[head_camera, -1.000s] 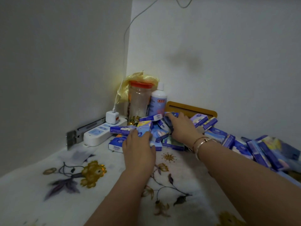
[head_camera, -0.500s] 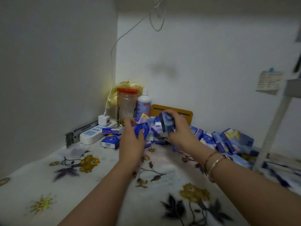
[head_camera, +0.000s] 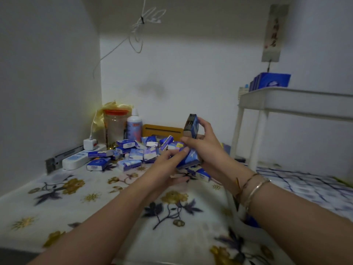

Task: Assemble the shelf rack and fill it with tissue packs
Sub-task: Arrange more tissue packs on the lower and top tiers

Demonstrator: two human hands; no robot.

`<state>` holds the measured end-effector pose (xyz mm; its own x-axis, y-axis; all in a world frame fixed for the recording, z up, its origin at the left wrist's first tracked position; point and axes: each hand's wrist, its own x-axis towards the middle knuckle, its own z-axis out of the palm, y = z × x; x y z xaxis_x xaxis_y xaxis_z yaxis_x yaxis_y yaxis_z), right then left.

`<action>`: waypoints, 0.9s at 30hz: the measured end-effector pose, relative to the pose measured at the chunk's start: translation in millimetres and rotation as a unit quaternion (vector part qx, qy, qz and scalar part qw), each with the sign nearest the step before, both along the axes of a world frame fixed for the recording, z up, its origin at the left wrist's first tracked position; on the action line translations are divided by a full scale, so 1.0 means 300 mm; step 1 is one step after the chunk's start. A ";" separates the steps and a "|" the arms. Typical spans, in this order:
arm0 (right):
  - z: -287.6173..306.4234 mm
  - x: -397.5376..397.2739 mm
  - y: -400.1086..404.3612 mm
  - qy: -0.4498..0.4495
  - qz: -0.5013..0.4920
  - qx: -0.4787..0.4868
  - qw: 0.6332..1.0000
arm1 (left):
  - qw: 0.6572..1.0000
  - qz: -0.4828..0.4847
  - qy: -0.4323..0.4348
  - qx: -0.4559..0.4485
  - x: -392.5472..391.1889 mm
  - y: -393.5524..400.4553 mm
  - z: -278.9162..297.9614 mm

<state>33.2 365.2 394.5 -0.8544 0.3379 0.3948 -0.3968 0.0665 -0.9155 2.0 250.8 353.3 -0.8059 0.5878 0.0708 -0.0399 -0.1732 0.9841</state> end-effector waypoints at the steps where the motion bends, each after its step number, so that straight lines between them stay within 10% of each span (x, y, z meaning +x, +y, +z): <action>1: 0.001 0.023 0.003 0.000 0.001 0.000 1.000 | 1.000 -0.014 -0.017 0.009 0.020 0.005 0.006; 13: 0.069 0.327 0.054 0.016 -0.066 0.279 0.958 | 1.000 0.014 -0.016 0.017 0.119 -0.012 0.049; 20: -0.006 0.580 0.194 0.015 0.037 0.237 0.971 | 0.999 0.005 -0.050 0.011 0.132 0.054 -0.008; 27: -0.032 0.551 0.408 -0.057 -0.058 0.083 0.993 | 0.992 0.072 -0.091 0.044 0.116 0.166 -0.114</action>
